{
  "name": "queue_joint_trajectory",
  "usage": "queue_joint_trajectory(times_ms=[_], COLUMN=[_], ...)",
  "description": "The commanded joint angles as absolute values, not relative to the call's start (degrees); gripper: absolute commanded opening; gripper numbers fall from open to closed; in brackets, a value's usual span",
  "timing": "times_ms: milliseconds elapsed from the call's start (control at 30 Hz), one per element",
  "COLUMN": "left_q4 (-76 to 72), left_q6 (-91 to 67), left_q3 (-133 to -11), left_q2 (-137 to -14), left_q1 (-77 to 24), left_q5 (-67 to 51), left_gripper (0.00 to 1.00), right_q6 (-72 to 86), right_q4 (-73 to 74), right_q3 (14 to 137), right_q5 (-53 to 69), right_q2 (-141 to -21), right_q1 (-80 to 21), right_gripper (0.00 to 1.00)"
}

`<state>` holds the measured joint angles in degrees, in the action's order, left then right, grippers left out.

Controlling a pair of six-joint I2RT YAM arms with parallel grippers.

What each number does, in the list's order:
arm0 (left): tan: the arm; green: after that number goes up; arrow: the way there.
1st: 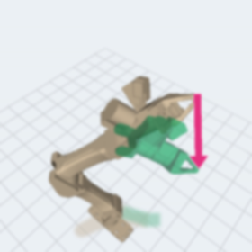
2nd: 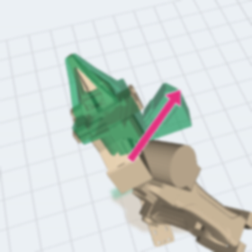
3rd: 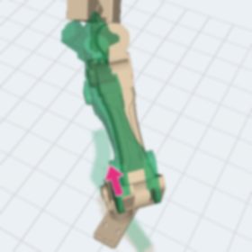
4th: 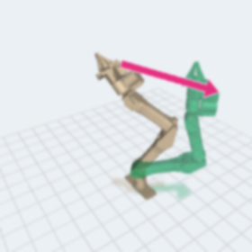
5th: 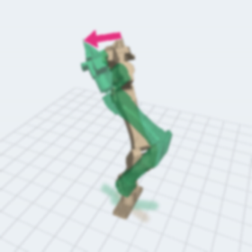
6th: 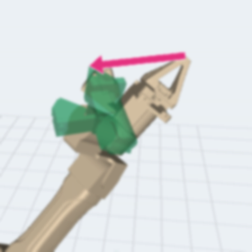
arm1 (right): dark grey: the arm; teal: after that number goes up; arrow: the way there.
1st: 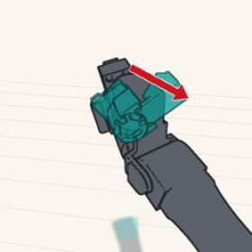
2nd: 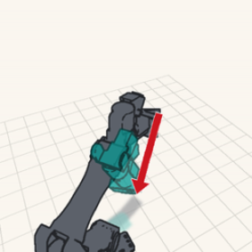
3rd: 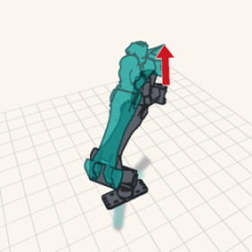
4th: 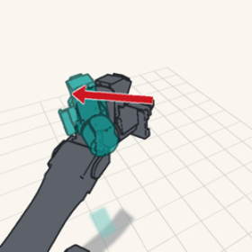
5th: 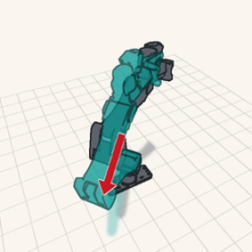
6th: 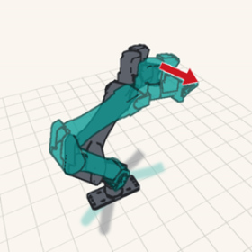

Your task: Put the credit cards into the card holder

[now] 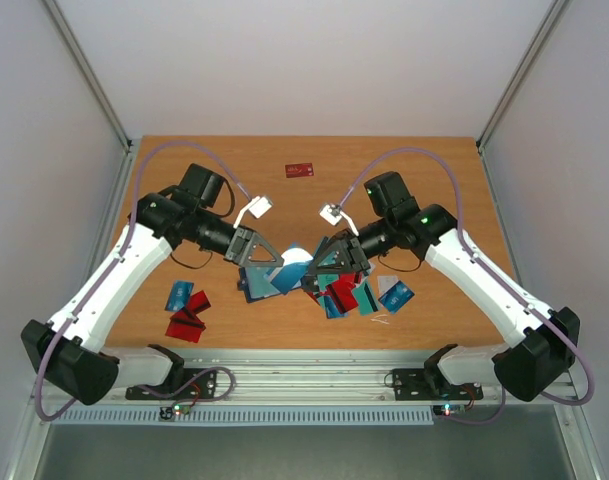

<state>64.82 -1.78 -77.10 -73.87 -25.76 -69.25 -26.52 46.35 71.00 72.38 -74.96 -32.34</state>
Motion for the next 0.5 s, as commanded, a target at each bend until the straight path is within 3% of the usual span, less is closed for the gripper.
queue_joint_trajectory(times_ms=[0, 67, 167, 467], left_q4=[58.2, 56.7, 55.3, 46.5], left_q6=[-5.2, -7.5, -10.3, -25.0], left_q3=[-75.0, -74.0, -72.9, -62.9], left_q2=[-72.4, -71.8, -71.5, -69.2], left_q1=[-26.0, -25.9, -25.5, -24.9], left_q5=[-66.8, -62.9, -55.4, -36.8], left_gripper=[0.0, 0.0, 0.0, 0.0], right_q6=[-25.8, -25.2, -20.2, -4.3], right_q4=[44.6, 45.1, 42.4, 30.9], right_q3=[72.8, 72.6, 70.3, 58.1], right_q5=[69.0, 63.4, 56.8, 43.0], right_q2=[-75.2, -75.0, -74.9, -73.2], right_q1=[-32.2, -32.0, -31.1, -30.9], right_gripper=[0.29, 0.46, 0.54, 0.59])
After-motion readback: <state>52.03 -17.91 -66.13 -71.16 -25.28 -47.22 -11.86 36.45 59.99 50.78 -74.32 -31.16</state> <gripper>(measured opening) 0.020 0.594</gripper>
